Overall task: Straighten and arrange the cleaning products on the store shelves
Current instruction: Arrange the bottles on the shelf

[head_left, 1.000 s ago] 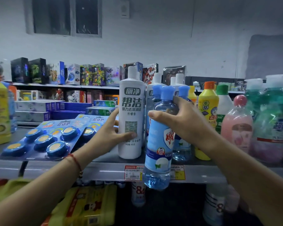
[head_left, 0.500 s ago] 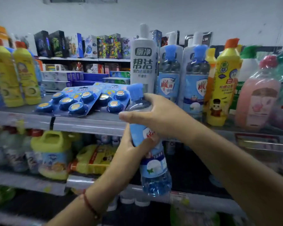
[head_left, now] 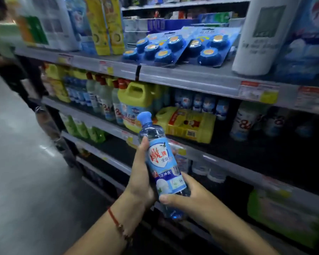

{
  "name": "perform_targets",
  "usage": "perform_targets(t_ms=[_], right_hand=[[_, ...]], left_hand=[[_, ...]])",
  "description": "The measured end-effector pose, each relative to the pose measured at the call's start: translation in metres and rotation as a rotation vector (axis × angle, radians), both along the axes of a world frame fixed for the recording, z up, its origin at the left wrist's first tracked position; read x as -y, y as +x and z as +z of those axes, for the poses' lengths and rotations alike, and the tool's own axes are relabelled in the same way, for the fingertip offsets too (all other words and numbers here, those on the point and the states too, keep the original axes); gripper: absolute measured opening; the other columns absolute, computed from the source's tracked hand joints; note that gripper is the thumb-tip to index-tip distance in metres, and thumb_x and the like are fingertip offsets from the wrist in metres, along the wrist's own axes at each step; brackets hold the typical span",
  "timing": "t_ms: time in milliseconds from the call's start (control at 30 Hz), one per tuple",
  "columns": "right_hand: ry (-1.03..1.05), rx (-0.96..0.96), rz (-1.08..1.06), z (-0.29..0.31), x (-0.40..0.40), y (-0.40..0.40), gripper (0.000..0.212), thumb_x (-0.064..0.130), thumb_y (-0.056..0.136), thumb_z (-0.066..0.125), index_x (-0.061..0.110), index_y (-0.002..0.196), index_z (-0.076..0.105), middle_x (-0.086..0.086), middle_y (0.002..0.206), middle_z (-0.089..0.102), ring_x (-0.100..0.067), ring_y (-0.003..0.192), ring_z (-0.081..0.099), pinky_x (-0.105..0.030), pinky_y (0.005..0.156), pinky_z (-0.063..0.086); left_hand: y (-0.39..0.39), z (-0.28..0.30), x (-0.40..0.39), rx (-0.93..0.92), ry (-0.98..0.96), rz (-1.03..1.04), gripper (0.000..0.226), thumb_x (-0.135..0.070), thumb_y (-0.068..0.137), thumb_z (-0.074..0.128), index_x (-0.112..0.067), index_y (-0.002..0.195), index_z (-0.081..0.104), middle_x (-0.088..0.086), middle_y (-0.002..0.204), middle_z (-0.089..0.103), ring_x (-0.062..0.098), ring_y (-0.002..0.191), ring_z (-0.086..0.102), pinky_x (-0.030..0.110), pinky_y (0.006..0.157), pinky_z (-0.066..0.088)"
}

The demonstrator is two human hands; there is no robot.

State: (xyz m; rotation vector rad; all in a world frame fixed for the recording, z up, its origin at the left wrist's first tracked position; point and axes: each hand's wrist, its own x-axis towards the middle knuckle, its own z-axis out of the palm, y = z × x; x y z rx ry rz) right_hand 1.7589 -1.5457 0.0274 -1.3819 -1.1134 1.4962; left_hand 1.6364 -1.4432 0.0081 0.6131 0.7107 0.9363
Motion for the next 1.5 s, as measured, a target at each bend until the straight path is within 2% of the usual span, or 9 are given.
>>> perform_targets(t_ms=[133, 300, 433, 700, 867, 967, 1067, 1200, 1500], right_hand=[[-0.039, -0.122, 0.054, -0.015, -0.032, -0.044, 0.044, -0.001, 0.083, 0.076, 0.017, 0.120, 0.062, -0.005, 0.103, 0.078, -0.015, 0.088, 0.074, -0.024, 0.073, 0.057], [-0.075, -0.334, 0.208, -0.018, -0.094, -0.110, 0.049, 0.003, 0.072, 0.073, 0.012, 0.120, 0.066, -0.011, 0.106, 0.076, -0.022, 0.094, 0.073, -0.031, 0.078, 0.058], [-0.044, -0.480, 0.283, -0.015, -0.152, -0.172, 0.049, -0.002, 0.059, 0.069, 0.009, 0.106, 0.077, -0.017, 0.108, 0.073, -0.027, 0.099, 0.071, -0.038, 0.091, 0.057], [0.199, 0.161, 0.051, 0.033, -0.246, -0.232, 0.048, 0.000, 0.070, 0.080, 0.021, 0.110, 0.066, -0.006, 0.100, 0.076, -0.024, 0.095, 0.073, -0.044, 0.090, 0.057], [0.492, 0.607, -0.205, 0.086, -0.284, -0.224, 0.050, 0.028, 0.056, 0.086, 0.036, 0.101, 0.065, 0.009, 0.087, 0.073, -0.011, 0.075, 0.071, -0.044, 0.070, 0.061], [0.681, 0.752, -0.273, 0.119, -0.307, -0.215, 0.047, 0.031, 0.059, 0.086, 0.035, 0.101, 0.066, 0.010, 0.087, 0.072, -0.009, 0.073, 0.070, -0.038, 0.066, 0.059], [0.758, 0.741, -0.334, 0.144, -0.332, -0.208, 0.045, 0.028, 0.064, 0.086, 0.034, 0.104, 0.065, 0.011, 0.089, 0.072, -0.007, 0.076, 0.069, -0.037, 0.068, 0.059], [0.877, 0.560, -0.327, 0.166, -0.379, -0.213, 0.044, 0.030, 0.072, 0.086, 0.037, 0.108, 0.061, 0.008, 0.096, 0.072, -0.009, 0.083, 0.070, -0.039, 0.073, 0.061], [0.977, 0.296, -0.332, 0.178, -0.512, -0.253, 0.055, 0.037, 0.074, 0.077, 0.038, 0.125, 0.056, 0.007, 0.120, 0.060, -0.017, 0.112, 0.062, -0.042, 0.088, 0.058]], left_hand=[[-0.050, 0.001, -0.016, -0.066, 0.129, 0.052, 0.051, -0.055, 0.082, 0.062, -0.008, 0.094, 0.078, 0.011, 0.088, 0.073, 0.022, 0.075, 0.071, 0.035, 0.072, 0.058], [-0.129, 0.027, -0.062, -0.399, 0.474, -0.072, 0.044, -0.049, 0.087, 0.072, -0.016, 0.114, 0.063, -0.002, 0.092, 0.078, 0.013, 0.084, 0.074, 0.030, 0.075, 0.058], [-0.191, 0.054, -0.113, -0.679, 0.766, -0.245, 0.048, -0.057, 0.087, 0.067, -0.035, 0.128, 0.058, -0.004, 0.118, 0.074, 0.017, 0.107, 0.073, 0.050, 0.096, 0.056], [-0.274, 0.086, -0.208, -0.667, 0.876, -0.165, 0.051, -0.048, 0.088, 0.075, -0.036, 0.134, 0.057, -0.013, 0.125, 0.071, 0.009, 0.113, 0.069, 0.043, 0.097, 0.056], [-0.278, 0.096, -0.252, -0.457, 0.789, -0.058, 0.056, -0.044, 0.084, 0.079, -0.011, 0.126, 0.061, 0.008, 0.109, 0.078, 0.021, 0.098, 0.076, 0.026, 0.077, 0.060], [-0.263, 0.115, -0.281, -0.324, 0.665, -0.016, 0.073, -0.053, 0.079, 0.081, -0.003, 0.127, 0.055, 0.017, 0.107, 0.077, 0.034, 0.099, 0.076, 0.041, 0.083, 0.060], [-0.246, 0.151, -0.310, -0.286, 0.789, 0.046, 0.057, -0.051, 0.085, 0.077, -0.006, 0.115, 0.061, 0.015, 0.099, 0.079, 0.033, 0.093, 0.077, 0.046, 0.081, 0.063], [-0.242, 0.201, -0.338, -0.279, 0.968, 0.193, 0.037, -0.040, 0.079, 0.064, -0.019, 0.108, 0.054, -0.003, 0.078, 0.079, 0.015, 0.070, 0.077, 0.020, 0.053, 0.057], [-0.257, 0.221, -0.433, -0.627, 1.150, 0.317, 0.053, -0.017, 0.084, 0.081, -0.025, 0.124, 0.047, -0.007, 0.105, 0.069, -0.007, 0.087, 0.070, 0.017, 0.069, 0.058]])
